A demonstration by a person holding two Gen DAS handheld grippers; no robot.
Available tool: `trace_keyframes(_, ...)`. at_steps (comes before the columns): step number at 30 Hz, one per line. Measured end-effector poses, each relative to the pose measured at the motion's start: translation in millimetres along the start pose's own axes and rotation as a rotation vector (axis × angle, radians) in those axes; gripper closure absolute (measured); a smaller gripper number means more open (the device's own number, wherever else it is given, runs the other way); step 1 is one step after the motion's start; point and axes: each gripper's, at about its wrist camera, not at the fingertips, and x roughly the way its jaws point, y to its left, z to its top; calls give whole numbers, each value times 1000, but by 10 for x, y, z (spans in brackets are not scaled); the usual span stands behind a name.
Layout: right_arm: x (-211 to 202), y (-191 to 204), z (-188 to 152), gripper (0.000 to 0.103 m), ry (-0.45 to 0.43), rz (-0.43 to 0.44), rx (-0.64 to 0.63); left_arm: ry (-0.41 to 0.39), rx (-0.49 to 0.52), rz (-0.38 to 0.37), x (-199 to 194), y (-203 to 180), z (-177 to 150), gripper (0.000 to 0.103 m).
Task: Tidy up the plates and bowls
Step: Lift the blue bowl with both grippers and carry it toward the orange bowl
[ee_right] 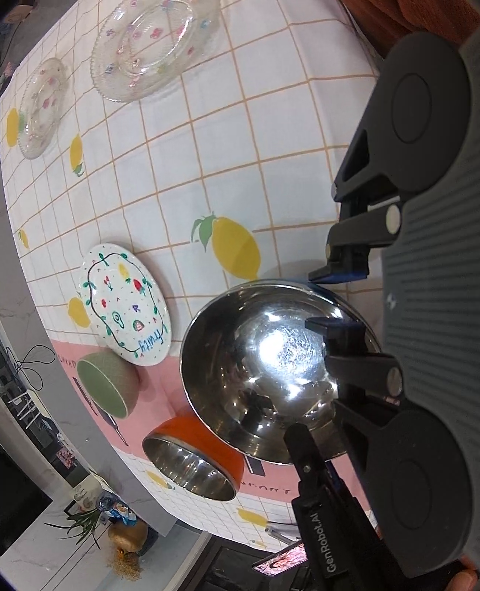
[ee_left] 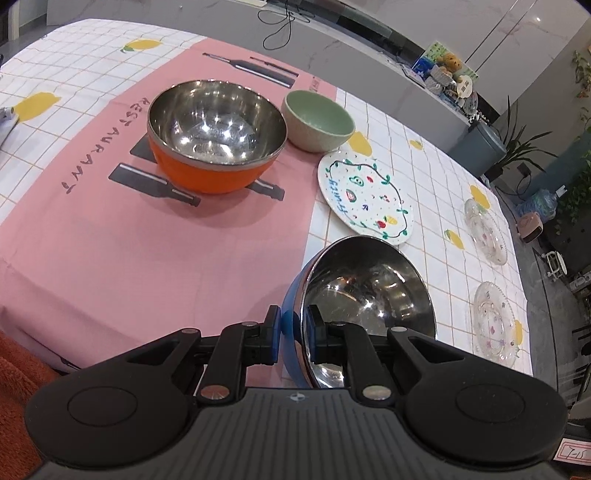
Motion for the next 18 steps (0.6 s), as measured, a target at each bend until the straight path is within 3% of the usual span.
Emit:
trace_keyframes(8, -20, 13, -7, 84, -18, -13, -23, 17, 11, 13, 44, 2, -32, 87)
trace_keyframes(11, -36, 25, -12, 78, -21, -1, -31, 6, 12, 21, 25, 5, -25, 85)
trace_keyframes(14, -65, 53, -10, 74, -41, -15, -50, -15, 19, 36, -8, 11, -13, 72)
trace_keyframes(16, -81, 54, -9, 64, -53, -28, -57, -29, 20, 36, -35, 19, -8, 65)
trace_keyframes(18, -91, 41, -7, 63, -56, -26, -53, -44, 31, 36, -65, 18, 4, 57)
